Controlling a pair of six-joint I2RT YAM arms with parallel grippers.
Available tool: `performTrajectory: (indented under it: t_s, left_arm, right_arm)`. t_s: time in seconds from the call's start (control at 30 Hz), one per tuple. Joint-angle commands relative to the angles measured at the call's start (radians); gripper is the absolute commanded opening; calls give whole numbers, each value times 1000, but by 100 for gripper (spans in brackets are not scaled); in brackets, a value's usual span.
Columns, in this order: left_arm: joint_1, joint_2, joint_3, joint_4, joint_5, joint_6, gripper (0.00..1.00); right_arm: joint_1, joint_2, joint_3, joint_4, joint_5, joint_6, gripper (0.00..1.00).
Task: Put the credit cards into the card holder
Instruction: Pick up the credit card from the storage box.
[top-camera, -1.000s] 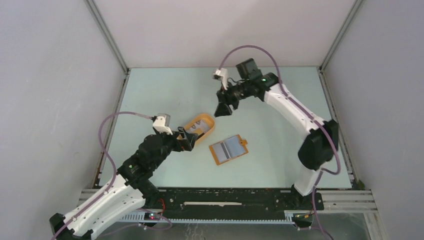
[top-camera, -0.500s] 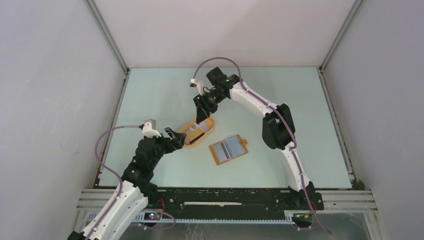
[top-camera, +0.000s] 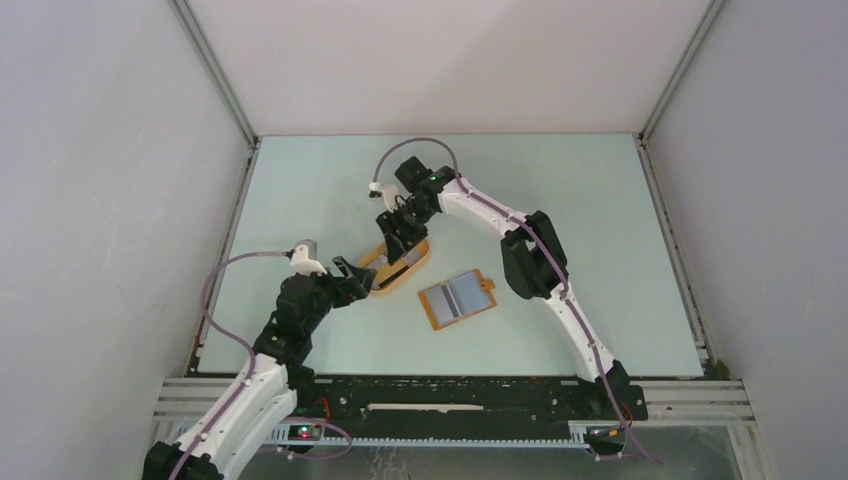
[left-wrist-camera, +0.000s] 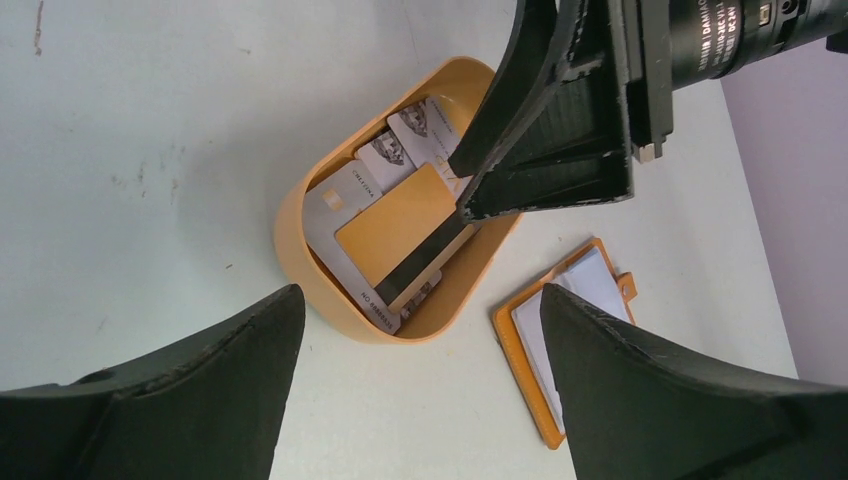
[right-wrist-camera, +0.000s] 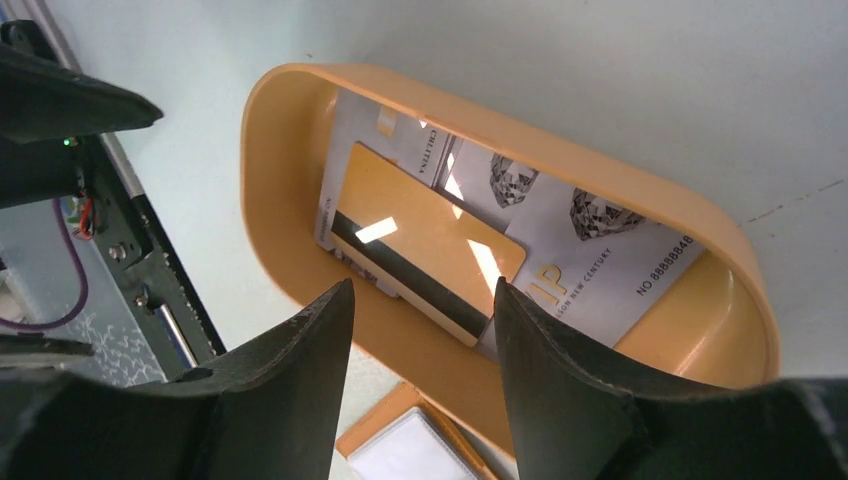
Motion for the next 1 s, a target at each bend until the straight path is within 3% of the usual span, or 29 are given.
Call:
performTrajectory:
  t_s: [0.0, 0.43, 0.97]
  left_arm:
    - [12, 8, -27, 59, 11, 10, 90]
    - [15, 77, -36, 89, 30, 24, 81]
    - [17, 119, -40, 120, 62, 31, 74]
  right_arm:
    - [16, 21, 61, -3, 47, 43, 61]
    - [31, 39, 56, 0, 139, 43, 60]
    - [44, 50, 30, 4, 7, 73, 60]
